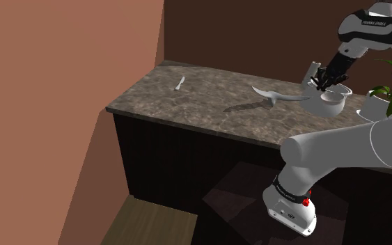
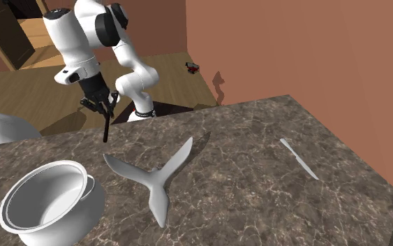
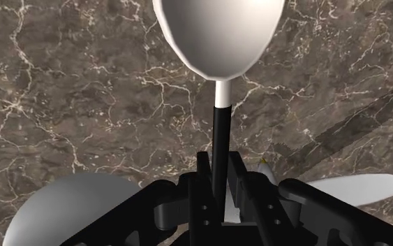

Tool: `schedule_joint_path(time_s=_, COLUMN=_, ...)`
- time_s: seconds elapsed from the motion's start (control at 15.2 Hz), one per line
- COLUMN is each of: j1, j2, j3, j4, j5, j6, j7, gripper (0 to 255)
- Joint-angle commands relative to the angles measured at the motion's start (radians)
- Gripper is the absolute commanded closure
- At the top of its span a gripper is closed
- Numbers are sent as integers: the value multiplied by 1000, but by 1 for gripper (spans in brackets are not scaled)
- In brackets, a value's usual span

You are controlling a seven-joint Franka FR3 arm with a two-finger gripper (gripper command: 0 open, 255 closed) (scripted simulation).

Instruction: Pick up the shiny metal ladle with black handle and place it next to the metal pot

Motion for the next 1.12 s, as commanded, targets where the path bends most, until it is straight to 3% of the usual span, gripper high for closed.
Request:
schedule_joint_path(time_s=0.0, j1=-4, j2=-5, j3=-6, j4=-31, j5=-6, j6=27, j7=-1, gripper=255)
schedule_joint_path(time_s=1.06, j1=-22, j2=2, j3=-67, j4=-234, j5=-50, j6=237, j7=-7, gripper=255)
